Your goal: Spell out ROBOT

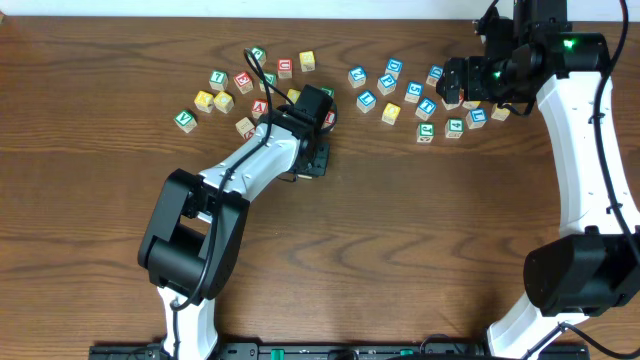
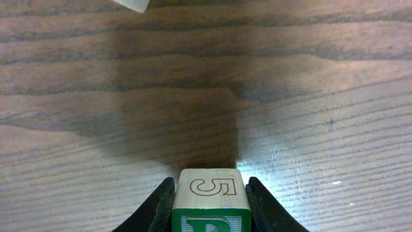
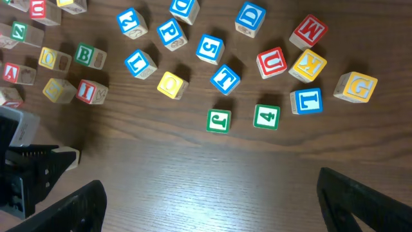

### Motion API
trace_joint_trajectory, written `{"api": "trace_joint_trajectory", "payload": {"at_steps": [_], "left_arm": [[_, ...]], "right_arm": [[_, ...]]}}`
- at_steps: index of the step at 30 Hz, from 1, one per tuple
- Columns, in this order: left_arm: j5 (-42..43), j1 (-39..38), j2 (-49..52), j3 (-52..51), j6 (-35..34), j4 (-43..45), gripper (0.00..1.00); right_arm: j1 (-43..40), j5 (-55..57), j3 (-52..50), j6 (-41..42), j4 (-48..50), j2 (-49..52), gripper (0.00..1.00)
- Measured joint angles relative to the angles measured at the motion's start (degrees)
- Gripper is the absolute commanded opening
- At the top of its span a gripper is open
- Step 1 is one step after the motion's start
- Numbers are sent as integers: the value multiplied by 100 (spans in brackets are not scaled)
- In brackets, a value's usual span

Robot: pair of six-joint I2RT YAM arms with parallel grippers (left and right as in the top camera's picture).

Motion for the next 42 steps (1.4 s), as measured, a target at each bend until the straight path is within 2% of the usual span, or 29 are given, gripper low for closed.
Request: {"api": "trace_joint_trajectory", "payload": {"at_steps": [24, 30, 42], "left_arm": [[-4, 0, 70, 0, -260, 94, 28], [-2, 0, 72, 0, -323, 94, 38], [-2, 0, 103, 0, -326, 96, 38]], "right_arm": [[0, 0, 0, 2, 0, 0, 99], [2, -2, 0, 2, 0, 0, 99], [0, 0, 0, 2, 0, 0, 99]]}}
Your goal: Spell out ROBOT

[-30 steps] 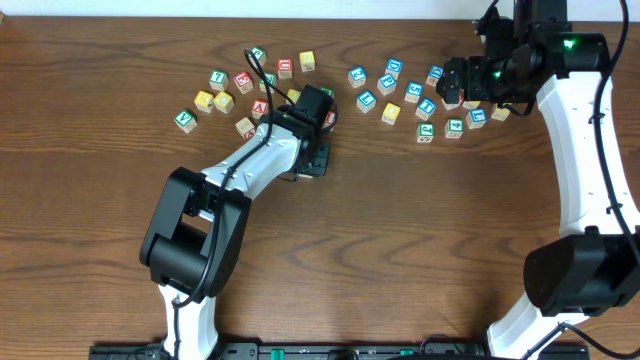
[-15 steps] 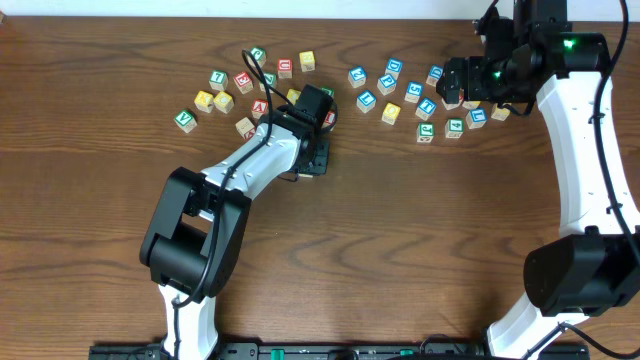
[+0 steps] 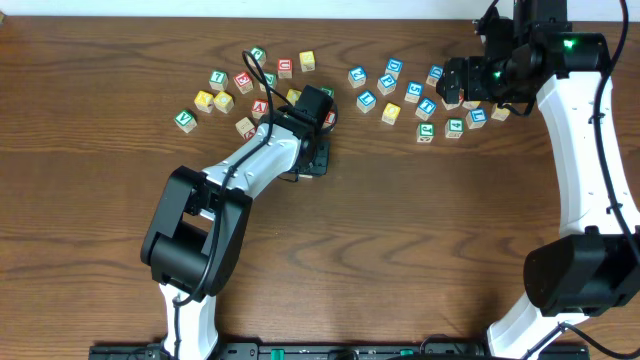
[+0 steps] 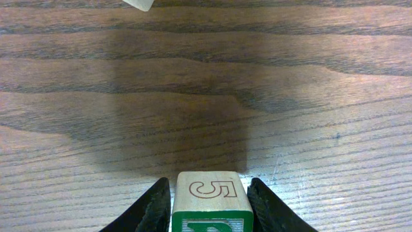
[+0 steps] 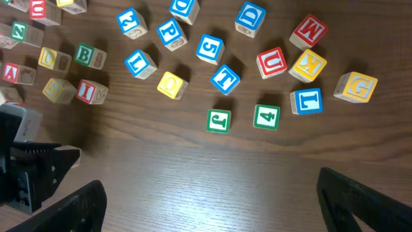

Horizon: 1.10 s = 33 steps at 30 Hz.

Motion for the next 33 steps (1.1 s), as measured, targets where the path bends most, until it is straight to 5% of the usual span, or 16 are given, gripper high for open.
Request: {"api": "trace_joint_trajectory", "payload": {"at_steps": [33], "left_arm": [[-24, 160, 0, 0, 308, 20, 34]], "right_arm": [[0, 0, 0, 0, 0, 0, 99]]}}
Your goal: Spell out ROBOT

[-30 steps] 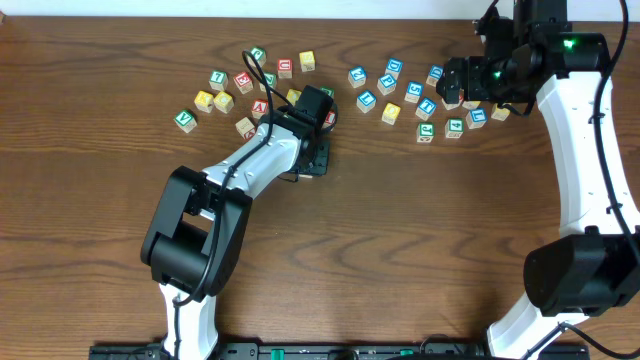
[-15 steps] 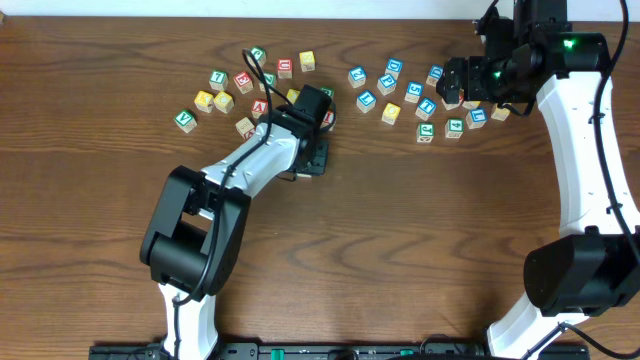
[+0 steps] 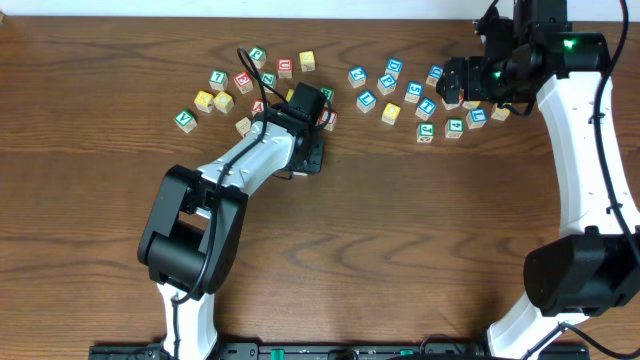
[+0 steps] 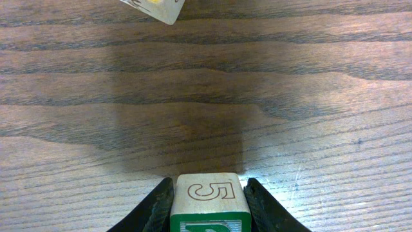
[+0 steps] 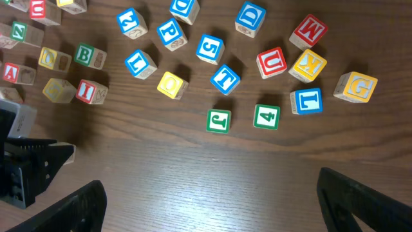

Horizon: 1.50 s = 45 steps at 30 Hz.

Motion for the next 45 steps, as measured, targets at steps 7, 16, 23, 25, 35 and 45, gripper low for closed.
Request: {"api": "trace_joint_trajectory", "payload": {"at_steps": [7, 16, 23, 25, 35, 45], "left_arm": [[0, 0, 0, 0, 9, 0, 43], [0, 0, 0, 0, 17, 0, 43], [0, 0, 0, 2, 166, -59, 42], [0, 0, 0, 2, 188, -105, 42], [0, 0, 0, 2, 330, -170, 42], [0, 0, 0, 2, 527, -170, 42]], "right_arm": [[2, 0, 0, -2, 0, 0, 99], [0, 0, 0, 0, 0, 0, 99], [0, 0, 0, 0, 0, 0, 99], [0, -2, 0, -2, 0, 0, 99], [0, 0, 0, 0, 0, 0, 99], [0, 0, 0, -2, 0, 0, 99]]}}
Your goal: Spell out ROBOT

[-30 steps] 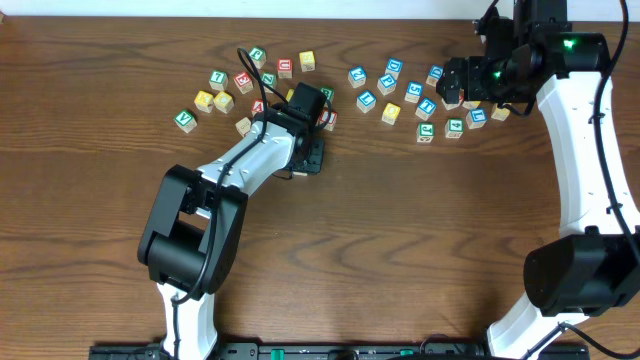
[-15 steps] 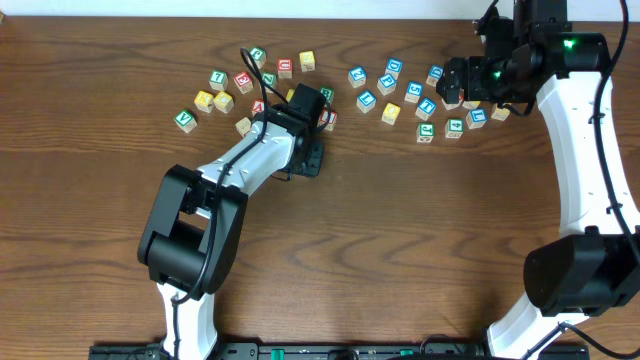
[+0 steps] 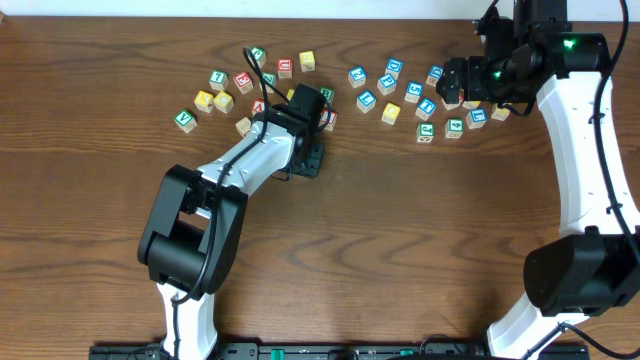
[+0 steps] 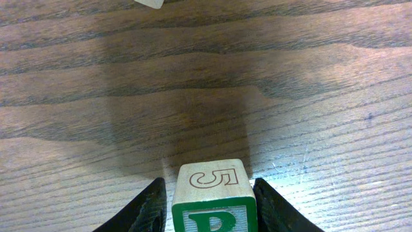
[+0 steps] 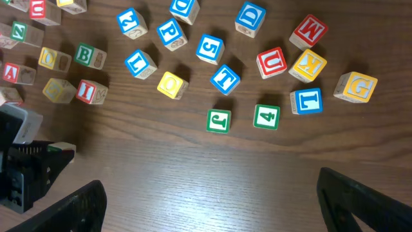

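Note:
A wooden block (image 4: 212, 183) with an outlined 5 on top and a green letter on its near face rests on the table. It sits between the fingers of my left gripper (image 4: 211, 188). The jaws stand slightly apart, with a thin strip of table showing beside the left finger (image 4: 158, 200). In the overhead view the left gripper (image 3: 309, 160) points down just below the left cluster and hides the block. My right gripper (image 5: 209, 206) hangs wide open and empty above the right cluster, where a yellow O block (image 5: 172, 84) and a blue T block (image 5: 225, 78) lie.
Loose letter blocks lie in a left cluster (image 3: 240, 85) and a right cluster (image 3: 420, 95) along the far side of the table (image 3: 420, 230). A green B block (image 5: 84, 55) lies in the left group. A pale block corner (image 4: 150, 2) lies ahead of the left gripper.
The left gripper's fingers stand a little wider around the block. The block sits farther forward between them and shows more of its green face. The right arm has not moved.
The left gripper was shut on the 5 block low over the table below the left cluster. It stayed there with small shifts through the earlier moments. Now the jaws have loosened with the block on the wood. The right gripper stayed open above the right cluster.

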### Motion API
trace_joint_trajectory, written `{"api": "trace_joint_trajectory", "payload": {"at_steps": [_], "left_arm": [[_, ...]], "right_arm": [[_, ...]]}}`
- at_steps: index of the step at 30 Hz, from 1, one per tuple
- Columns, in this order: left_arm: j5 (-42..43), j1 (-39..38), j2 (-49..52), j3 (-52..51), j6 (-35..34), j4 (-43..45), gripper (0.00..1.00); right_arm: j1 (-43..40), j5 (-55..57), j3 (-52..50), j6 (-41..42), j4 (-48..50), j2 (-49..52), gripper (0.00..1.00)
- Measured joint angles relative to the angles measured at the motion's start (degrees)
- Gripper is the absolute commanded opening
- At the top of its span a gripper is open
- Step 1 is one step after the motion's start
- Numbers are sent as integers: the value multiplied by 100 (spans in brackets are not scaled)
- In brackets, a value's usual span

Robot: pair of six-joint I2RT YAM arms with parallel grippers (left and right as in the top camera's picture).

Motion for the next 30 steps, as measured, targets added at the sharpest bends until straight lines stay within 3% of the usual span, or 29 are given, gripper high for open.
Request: {"api": "trace_joint_trajectory", "payload": {"at_steps": [30], "left_arm": [[0, 0, 0, 0, 382, 0, 42]], "right_arm": [[2, 0, 0, 0, 0, 0, 99]]}}
